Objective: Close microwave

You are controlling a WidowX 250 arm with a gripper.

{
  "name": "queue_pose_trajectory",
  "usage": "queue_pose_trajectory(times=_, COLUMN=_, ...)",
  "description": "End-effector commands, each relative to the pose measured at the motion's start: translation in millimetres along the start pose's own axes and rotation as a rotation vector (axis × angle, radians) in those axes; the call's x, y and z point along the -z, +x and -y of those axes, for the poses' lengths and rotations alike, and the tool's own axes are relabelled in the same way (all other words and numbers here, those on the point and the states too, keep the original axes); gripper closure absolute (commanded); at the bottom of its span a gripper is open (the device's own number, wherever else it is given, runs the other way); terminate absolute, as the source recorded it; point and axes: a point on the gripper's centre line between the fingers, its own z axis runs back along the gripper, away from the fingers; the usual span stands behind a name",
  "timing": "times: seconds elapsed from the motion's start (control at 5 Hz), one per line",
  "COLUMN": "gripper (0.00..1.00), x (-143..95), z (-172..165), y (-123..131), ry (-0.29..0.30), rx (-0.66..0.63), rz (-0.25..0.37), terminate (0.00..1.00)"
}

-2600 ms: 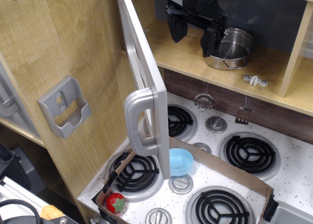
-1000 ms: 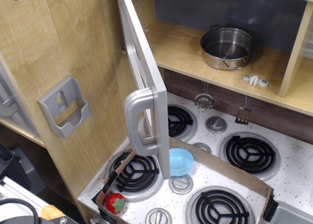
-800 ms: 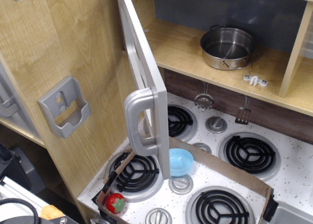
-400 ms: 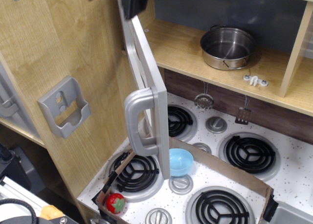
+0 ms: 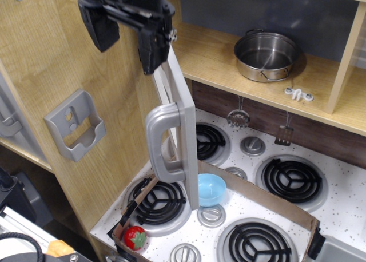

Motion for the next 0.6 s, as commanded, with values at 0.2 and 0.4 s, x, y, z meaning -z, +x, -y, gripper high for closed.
queue_pose_trajectory(times=0.2, gripper=0.0, x=30.1, z=2.7, y=34.8, ry=-0.068, rx=0.039, rz=0.058, terminate=0.0)
queue_pose_trajectory(times=0.4, gripper=0.0, x=35.2, z=9.2, y=64.3, ry=-0.075, rx=0.092, rz=0.094, terminate=0.0)
